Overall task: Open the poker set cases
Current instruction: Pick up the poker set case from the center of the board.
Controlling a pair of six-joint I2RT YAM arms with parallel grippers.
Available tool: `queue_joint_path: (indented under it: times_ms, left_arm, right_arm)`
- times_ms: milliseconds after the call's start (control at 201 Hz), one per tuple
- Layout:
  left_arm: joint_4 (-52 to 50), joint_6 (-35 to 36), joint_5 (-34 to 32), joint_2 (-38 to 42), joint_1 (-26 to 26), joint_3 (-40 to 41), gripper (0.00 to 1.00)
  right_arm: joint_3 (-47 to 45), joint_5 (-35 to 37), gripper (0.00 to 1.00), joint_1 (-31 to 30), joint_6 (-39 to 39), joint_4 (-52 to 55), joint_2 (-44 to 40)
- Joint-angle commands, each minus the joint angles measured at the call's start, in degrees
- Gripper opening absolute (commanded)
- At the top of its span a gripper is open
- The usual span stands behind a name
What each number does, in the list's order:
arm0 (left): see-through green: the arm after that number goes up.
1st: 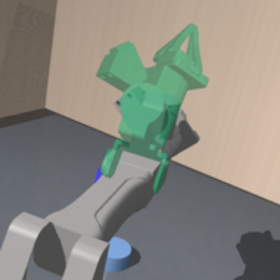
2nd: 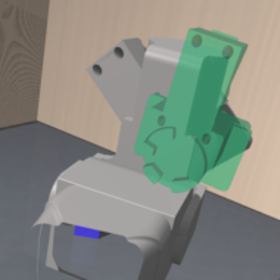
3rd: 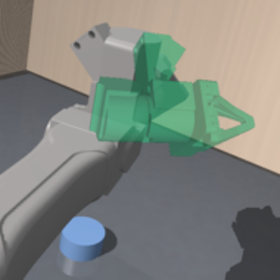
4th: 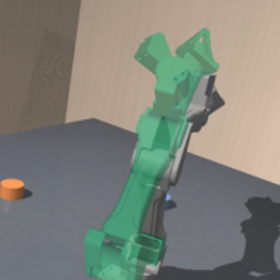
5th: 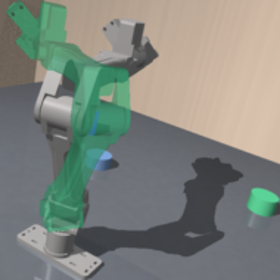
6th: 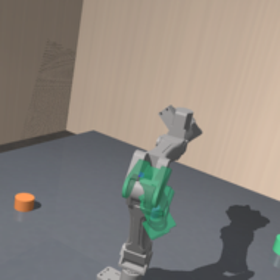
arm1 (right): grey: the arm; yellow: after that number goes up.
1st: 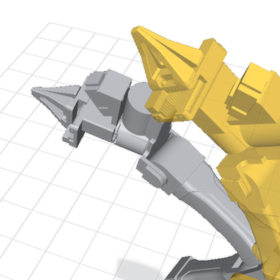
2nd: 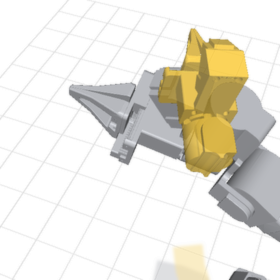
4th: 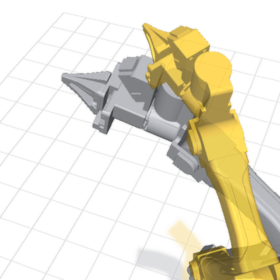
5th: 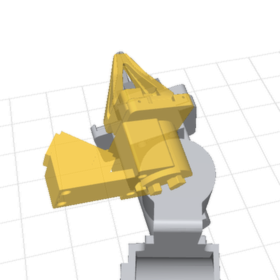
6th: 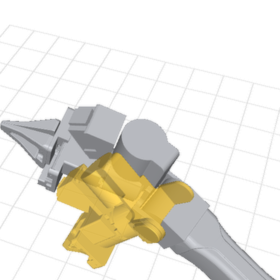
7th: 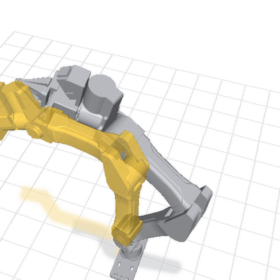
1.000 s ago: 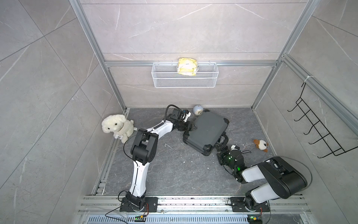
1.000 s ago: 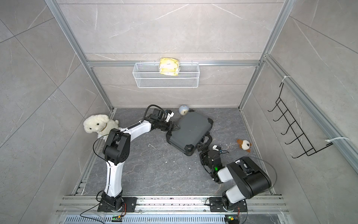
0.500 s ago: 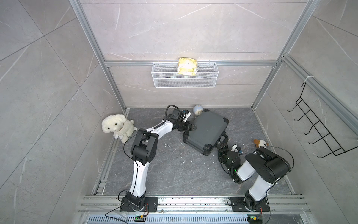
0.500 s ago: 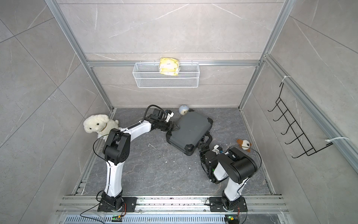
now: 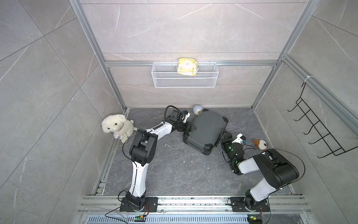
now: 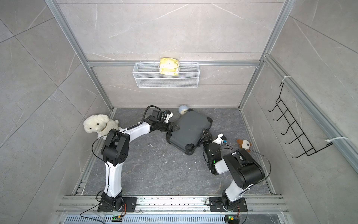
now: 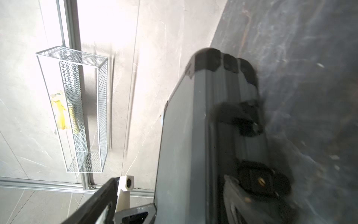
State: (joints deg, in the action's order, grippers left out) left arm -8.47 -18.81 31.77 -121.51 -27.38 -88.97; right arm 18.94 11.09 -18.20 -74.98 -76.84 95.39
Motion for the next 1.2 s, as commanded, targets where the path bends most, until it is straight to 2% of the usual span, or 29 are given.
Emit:
queue_joint_path:
  times_ms: [0,105,169,343,513,766,826,1035,1165,1194]
  left_arm:
    - [-3.5,1.0,1.18,1.2,-1.28,1.69,0.76]
    - [-3.3,1.13,1.29,1.11,-1.31,1.78,0.76]
    - [-3.44,1.33,1.38,0.94,-1.27,1.69,0.76]
    - [-3.66,1.89,1.41,0.99,-1.19,1.44,0.76]
    - [-3.37,1.86,1.36,1.28,-1.18,1.96,0.76]
    - [-2.43,1.18,1.53,1.05,-1.17,2.31,0.76]
    - [-2.42,1.05,1.62,1.12,-1.15,2.14,0.76]
    - [-2.67,1.18,1.38,1.81,-1.12,2.13,0.76]
    - [-3.12,1.4,1.21,1.9,-1.18,2.13,0.76]
    - [-3.19,1.42,1.21,1.96,-1.12,2.13,0.76]
  right_arm:
    - [0.32,-6.23,0.86,2.46,-0.55,-2.18,5.33]
    - [-0.72,-8.89,0.87,4.5,-2.71,-4.73,10.34]
    - [-1.53,-10.13,0.88,5.45,-2.02,-3.75,10.55]
    - [-0.61,-15.08,0.9,7.47,1.68,4.24,7.51]
    - [4.75,-24.56,0.91,11.26,6.5,20.29,3.13]
    - [10.36,-32.3,0.88,13.92,10.55,30.12,-0.29]
    - [10.85,-33.03,0.81,14.11,10.1,30.08,0.48]
    - [10.42,-35.73,0.71,14.66,9.2,24.44,6.17]
    - [9.0,-36.87,0.38,15.29,8.07,19.62,8.98]
    - [8.56,-36.67,0.33,15.31,8.09,19.54,8.81]
